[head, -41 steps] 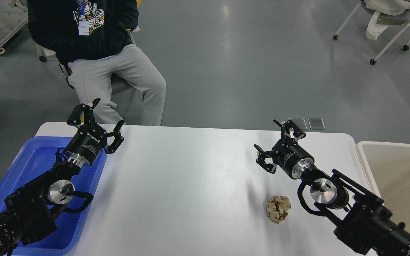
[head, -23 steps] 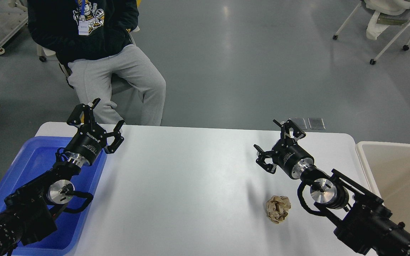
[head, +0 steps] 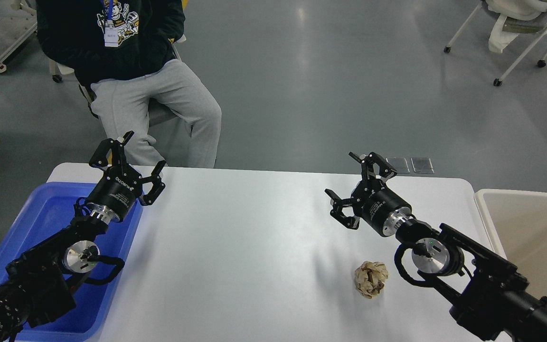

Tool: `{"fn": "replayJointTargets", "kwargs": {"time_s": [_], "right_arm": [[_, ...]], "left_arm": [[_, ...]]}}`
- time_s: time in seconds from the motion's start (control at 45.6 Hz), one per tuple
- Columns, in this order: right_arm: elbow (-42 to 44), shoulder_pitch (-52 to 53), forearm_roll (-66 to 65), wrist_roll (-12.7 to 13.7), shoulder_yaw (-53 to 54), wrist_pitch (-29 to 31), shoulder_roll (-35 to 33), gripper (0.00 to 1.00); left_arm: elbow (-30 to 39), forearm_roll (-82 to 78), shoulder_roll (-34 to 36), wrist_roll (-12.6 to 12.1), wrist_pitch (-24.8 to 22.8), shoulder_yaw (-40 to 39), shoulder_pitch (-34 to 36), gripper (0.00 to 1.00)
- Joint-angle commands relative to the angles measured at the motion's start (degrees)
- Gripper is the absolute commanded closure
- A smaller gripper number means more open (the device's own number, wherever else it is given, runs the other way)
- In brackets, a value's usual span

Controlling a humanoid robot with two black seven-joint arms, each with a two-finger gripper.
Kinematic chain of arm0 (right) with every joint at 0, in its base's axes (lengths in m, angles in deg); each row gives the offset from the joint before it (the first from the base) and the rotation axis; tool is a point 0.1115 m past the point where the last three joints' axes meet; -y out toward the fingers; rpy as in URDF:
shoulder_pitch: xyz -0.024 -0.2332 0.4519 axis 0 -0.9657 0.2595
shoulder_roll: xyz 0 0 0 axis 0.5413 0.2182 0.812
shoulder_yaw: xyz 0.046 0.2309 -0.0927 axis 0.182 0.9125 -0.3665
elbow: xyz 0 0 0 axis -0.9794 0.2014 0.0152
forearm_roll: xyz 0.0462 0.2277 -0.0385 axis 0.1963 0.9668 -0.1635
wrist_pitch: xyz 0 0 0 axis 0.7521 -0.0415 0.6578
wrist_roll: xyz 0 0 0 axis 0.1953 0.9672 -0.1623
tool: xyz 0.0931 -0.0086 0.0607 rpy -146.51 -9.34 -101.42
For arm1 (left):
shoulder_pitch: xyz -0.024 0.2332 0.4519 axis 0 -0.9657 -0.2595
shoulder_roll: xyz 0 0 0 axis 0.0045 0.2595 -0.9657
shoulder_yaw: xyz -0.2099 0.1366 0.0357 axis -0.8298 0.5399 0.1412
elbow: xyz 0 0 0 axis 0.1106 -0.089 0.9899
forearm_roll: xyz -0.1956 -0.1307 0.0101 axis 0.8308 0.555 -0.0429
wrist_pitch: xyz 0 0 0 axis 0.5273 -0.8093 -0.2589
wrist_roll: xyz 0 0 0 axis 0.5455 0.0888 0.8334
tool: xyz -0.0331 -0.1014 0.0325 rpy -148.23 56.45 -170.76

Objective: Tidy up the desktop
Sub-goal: 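Lower the right gripper toward the crumpled paper ball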

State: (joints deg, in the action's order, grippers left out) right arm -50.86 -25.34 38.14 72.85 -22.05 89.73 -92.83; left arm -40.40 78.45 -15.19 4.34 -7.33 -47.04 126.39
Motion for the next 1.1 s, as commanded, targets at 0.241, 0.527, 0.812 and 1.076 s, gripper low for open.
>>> {"fn": "replayJointTargets", "kwargs": {"time_s": [0.241, 0.527, 0.812, 1.076], "right_arm": [[-18.8, 6.9, -3.4, 0.8, -12.4, -4.8, -18.6, 0.0], [-21.3, 21.5, -3.4, 2.6, -30.1, -5.2, -27.9, 0.0], [-21.6, 35.5, -10.7, 3.3, -52.9, -6.4, -29.3, 0.0], [-21.3, 34.7, -28.4, 3.1, -68.9, -17.7, -27.2, 0.0]], "left_arm": [[0.0, 0.0, 0.0, 0.0, 0.0, 0.0, 0.0, 0.0], [0.0, 0.0, 0.0, 0.0, 0.0, 0.0, 0.0, 0.0], [0.0, 0.0, 0.0, -0.2, 0.0, 0.0, 0.1, 0.0], [0.0, 0.0, 0.0, -0.2, 0.0, 0.0, 0.1, 0.0]]}}
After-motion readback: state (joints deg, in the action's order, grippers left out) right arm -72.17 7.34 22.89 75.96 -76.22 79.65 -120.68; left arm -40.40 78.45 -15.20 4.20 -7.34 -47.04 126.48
